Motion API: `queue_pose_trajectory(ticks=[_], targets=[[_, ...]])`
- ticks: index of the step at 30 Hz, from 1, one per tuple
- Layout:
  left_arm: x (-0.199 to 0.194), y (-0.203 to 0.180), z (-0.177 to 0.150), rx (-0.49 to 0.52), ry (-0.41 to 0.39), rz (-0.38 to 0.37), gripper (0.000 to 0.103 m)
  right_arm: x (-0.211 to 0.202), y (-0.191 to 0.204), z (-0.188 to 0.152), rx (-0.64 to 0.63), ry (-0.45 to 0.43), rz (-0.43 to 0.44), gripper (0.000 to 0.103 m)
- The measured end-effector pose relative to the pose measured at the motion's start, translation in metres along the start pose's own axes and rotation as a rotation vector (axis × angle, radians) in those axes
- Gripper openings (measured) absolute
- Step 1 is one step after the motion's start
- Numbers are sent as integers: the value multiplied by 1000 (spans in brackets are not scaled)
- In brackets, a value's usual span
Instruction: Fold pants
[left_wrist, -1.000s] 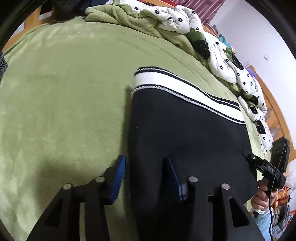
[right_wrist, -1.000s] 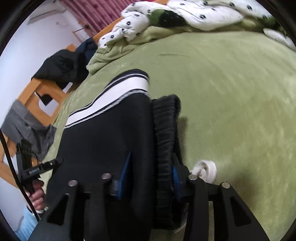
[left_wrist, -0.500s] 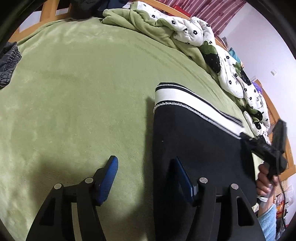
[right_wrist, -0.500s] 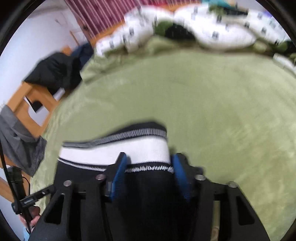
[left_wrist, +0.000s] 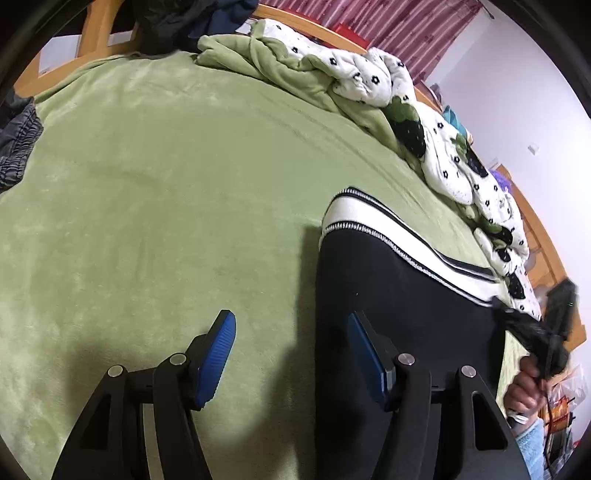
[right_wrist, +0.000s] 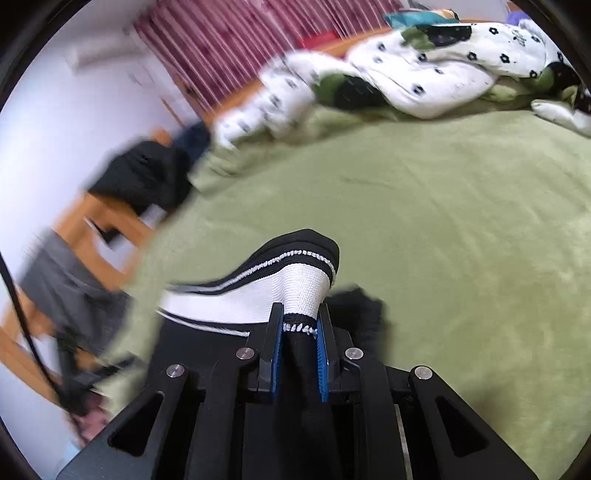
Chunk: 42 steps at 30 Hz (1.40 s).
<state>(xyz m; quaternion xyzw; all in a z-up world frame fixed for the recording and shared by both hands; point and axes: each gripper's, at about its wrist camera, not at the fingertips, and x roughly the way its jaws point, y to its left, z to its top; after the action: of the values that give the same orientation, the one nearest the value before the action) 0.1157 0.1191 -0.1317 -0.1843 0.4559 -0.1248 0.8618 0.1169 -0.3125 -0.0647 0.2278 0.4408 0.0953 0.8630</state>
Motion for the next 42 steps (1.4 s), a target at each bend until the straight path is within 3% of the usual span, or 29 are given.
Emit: queue_pose_trajectory(ticks=[4,6,10,14,16,17,18,19,21,27,34,37,39,42], targets=[[-5,-13,-4,65,-29,51,61,10,-12,-1,85,3,23,24],[-15,-21,-5,110,-77,59,61,-3,-6,3,56,5,4,25],[-24,-51,8,174,-146,27,61,-42,24,5,-66,-138,-3,26],[-2,-89,30,249,-114,25,61,-30,49,8,-159,-138,12,26],[18,-108,40,317,-129,32,61,-9,54,8,-206,-94,-22,25],[32,-111,43,334,-124,31,61,15,52,6,-231,-38,-81,26],[43,-111,44,335,-109,38,61,25,49,5,-241,-16,-106,25],[67,-106,47,309,-55,91,60,34,43,2,-259,-23,-130,25],[86,-99,45,294,-9,126,60,40,36,2,-284,-71,-140,25],[84,-95,38,336,-35,120,62,48,39,-1,-326,-84,-194,24],[65,-102,16,394,-10,137,62,45,45,-5,-354,-82,-238,24],[31,-103,-11,453,8,17,62,31,55,-12,-378,-55,-270,28],[-2,-99,-37,503,-18,0,62,14,53,-19,-351,-27,-227,33],[-31,-91,-71,583,-20,57,62,-16,47,-37,-309,-23,-161,33]])
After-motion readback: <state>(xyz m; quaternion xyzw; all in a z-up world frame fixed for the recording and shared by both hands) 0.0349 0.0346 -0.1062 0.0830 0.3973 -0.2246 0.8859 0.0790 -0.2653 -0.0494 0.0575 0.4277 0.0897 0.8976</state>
